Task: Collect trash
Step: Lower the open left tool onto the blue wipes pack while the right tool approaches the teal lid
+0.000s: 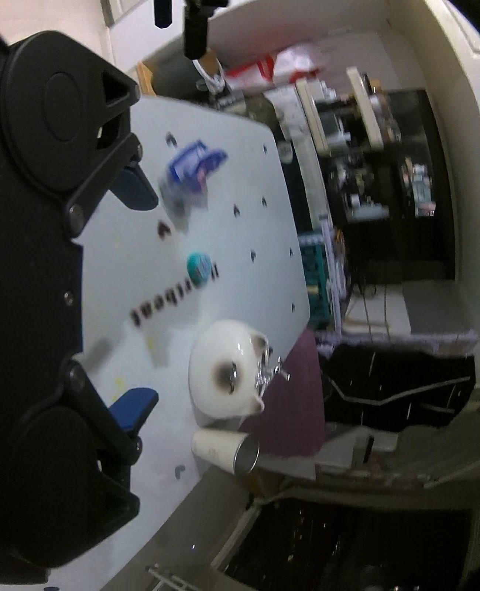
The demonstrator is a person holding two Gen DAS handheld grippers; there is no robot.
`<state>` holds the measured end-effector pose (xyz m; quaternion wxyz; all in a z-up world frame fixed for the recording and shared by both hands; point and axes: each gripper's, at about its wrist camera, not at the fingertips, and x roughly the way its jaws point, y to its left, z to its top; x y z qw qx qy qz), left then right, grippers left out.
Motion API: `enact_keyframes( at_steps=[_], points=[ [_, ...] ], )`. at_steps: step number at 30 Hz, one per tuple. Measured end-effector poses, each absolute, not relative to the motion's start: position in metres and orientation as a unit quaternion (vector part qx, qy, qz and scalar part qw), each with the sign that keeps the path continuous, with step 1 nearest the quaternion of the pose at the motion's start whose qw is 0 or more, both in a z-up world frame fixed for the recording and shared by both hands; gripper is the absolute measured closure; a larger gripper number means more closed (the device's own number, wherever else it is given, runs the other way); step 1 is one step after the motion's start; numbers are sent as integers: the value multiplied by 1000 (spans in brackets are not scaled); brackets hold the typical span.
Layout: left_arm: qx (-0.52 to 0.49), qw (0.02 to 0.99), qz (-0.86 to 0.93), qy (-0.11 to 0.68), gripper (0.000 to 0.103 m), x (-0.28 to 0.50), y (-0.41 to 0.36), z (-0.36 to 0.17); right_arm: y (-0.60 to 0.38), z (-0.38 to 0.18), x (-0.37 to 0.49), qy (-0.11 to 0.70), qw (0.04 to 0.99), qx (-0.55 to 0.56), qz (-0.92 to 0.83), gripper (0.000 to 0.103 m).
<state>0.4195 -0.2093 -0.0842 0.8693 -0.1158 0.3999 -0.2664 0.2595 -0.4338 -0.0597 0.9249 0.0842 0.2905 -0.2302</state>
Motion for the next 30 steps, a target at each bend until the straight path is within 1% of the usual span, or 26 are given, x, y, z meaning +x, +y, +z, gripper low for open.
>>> enact_keyframes(
  at_steps=[6,12,17,23,24,25,27,30],
  points=[
    [-157,844,-264,440,0,479,-245,-119,-451,-99,298,275,926,83,-243,0],
    [-226,808,-227,494,0,531,-264,-160,-451,-139,350,308,924,76,-214,0],
    [-270,795,-198,506,3,550,-265,-175,-456,-167,393,335,916,82,-204,0],
    [-274,789,-183,519,8,570,-270,-185,-468,-185,441,354,911,70,-201,0],
    [-273,789,-181,520,8,574,-272,-186,-471,-187,449,358,909,68,-200,2],
    [-272,788,-179,523,8,576,-273,-188,-475,-189,456,361,909,69,-199,10],
    [-270,781,-170,537,8,581,-274,-190,-484,-193,472,366,907,78,-193,19],
    [-270,772,-161,552,9,584,-275,-193,-493,-198,493,372,906,83,-183,24]
  ],
)
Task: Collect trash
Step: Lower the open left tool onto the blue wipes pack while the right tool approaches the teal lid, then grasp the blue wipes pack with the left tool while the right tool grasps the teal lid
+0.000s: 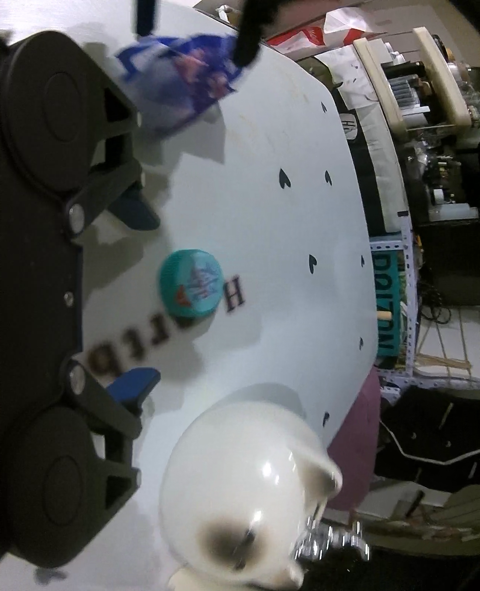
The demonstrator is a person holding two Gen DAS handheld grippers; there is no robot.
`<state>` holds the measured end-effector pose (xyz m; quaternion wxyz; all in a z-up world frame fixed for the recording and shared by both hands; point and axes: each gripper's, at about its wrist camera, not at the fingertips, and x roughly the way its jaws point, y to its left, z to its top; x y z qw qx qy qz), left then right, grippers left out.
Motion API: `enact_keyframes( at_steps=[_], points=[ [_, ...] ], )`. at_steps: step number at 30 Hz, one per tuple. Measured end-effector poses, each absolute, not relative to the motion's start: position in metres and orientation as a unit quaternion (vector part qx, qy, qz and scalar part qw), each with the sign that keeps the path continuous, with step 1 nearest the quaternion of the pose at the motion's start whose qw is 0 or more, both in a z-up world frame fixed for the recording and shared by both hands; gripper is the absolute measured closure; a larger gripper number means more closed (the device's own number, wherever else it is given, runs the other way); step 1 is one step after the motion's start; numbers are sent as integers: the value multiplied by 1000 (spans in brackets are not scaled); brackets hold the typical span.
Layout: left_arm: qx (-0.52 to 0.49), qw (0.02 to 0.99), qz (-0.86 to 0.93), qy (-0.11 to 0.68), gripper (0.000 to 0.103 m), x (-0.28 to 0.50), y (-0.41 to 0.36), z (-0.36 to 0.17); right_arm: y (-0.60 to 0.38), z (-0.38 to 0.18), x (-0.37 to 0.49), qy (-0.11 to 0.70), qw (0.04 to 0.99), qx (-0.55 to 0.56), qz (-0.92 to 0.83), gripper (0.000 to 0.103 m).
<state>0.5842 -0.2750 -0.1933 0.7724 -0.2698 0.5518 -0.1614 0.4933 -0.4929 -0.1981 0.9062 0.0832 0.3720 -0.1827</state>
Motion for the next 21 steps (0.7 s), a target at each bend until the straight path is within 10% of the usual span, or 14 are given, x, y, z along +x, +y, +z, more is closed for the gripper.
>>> enact_keyframes(
  at_steps=[8,21],
  points=[
    [-272,777,-134,552,21,595,-279,-202,-491,-201,520,376,907,60,-180,53],
    [-255,796,-120,535,69,601,-283,-212,-471,-197,478,386,896,99,-194,55]
  ],
)
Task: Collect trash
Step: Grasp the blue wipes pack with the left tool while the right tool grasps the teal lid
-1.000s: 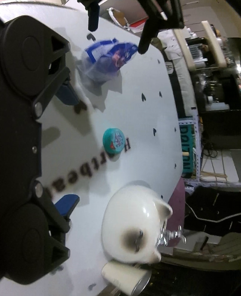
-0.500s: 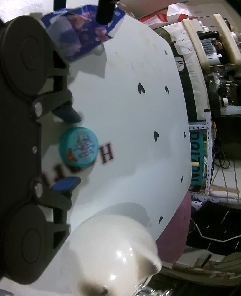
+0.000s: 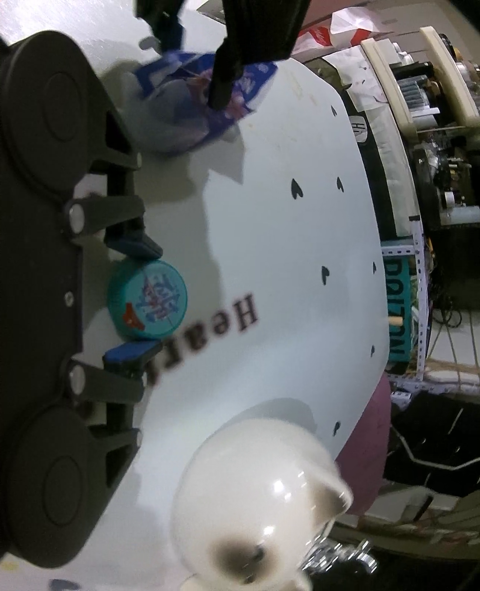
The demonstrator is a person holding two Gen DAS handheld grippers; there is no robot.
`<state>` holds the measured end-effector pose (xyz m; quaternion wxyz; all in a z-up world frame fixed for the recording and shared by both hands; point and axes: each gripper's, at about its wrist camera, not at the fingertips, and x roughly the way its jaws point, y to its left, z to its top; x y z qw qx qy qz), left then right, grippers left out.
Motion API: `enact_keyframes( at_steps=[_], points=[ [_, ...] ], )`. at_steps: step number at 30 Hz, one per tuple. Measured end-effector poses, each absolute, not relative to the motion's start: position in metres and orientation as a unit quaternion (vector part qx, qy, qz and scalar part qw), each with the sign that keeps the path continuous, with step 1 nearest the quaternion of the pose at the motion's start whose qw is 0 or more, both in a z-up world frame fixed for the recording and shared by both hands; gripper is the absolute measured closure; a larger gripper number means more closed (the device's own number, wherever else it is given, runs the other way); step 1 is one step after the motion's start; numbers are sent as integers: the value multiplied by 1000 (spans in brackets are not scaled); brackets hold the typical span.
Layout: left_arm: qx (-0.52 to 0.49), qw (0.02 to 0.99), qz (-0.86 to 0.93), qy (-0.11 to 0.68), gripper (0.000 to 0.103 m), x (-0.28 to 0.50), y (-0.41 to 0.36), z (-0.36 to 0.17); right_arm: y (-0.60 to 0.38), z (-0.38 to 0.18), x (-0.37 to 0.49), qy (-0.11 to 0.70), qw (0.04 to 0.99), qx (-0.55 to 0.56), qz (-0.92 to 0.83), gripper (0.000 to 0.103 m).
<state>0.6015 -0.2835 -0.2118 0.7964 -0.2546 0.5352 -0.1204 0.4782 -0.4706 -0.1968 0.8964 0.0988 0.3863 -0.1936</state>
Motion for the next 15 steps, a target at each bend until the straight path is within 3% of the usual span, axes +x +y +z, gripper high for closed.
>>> enact_keyframes(
  at_steps=[5,15],
  points=[
    [-220,810,-159,519,79,595,-281,-207,-464,-194,458,391,889,114,-209,55],
    [-117,839,-238,475,84,558,-271,-182,-452,-174,417,387,883,130,-230,55]
  ],
)
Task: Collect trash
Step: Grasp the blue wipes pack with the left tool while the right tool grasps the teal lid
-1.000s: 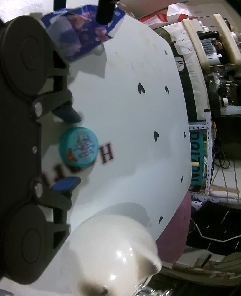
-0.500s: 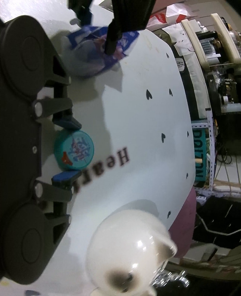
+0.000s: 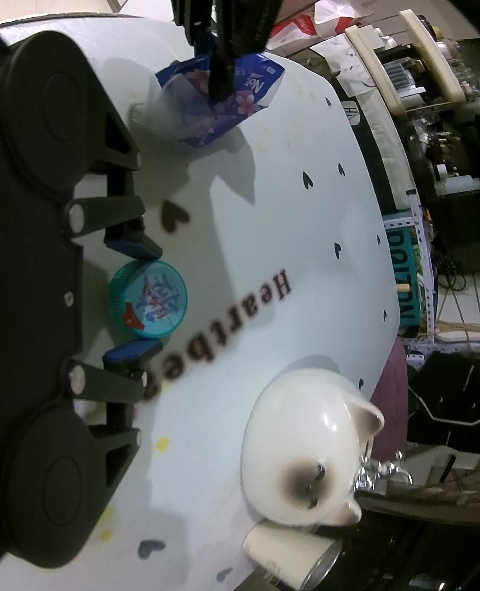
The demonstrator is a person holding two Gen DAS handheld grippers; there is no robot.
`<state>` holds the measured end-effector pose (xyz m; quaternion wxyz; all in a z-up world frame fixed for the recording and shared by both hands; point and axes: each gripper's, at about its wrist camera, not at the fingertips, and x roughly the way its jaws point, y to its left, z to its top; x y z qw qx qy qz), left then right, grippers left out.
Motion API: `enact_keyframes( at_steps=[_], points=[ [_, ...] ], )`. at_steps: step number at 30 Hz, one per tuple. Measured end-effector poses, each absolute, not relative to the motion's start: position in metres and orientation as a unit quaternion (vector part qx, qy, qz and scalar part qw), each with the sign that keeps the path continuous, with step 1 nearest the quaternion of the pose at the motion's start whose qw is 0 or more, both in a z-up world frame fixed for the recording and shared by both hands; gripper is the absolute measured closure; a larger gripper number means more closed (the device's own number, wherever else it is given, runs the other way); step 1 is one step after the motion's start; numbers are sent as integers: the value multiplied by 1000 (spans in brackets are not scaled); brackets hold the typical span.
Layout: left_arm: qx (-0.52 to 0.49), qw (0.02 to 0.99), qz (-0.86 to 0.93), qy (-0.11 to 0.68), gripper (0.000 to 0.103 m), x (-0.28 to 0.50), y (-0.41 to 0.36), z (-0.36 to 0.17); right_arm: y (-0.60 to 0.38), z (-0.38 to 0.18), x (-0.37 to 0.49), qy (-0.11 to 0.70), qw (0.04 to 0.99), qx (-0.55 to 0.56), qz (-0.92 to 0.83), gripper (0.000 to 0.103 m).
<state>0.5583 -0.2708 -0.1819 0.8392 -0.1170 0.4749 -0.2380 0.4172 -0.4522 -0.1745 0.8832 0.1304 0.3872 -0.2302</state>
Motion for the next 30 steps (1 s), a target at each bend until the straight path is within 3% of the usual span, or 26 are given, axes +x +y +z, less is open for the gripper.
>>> enact_keyframes(
  at_steps=[18,30],
  points=[
    [6,864,-322,387,86,439,-233,-115,-408,-96,326,346,899,129,-234,55],
    [26,872,-316,373,86,337,-200,-96,-378,-61,236,333,913,109,-209,55]
  ],
)
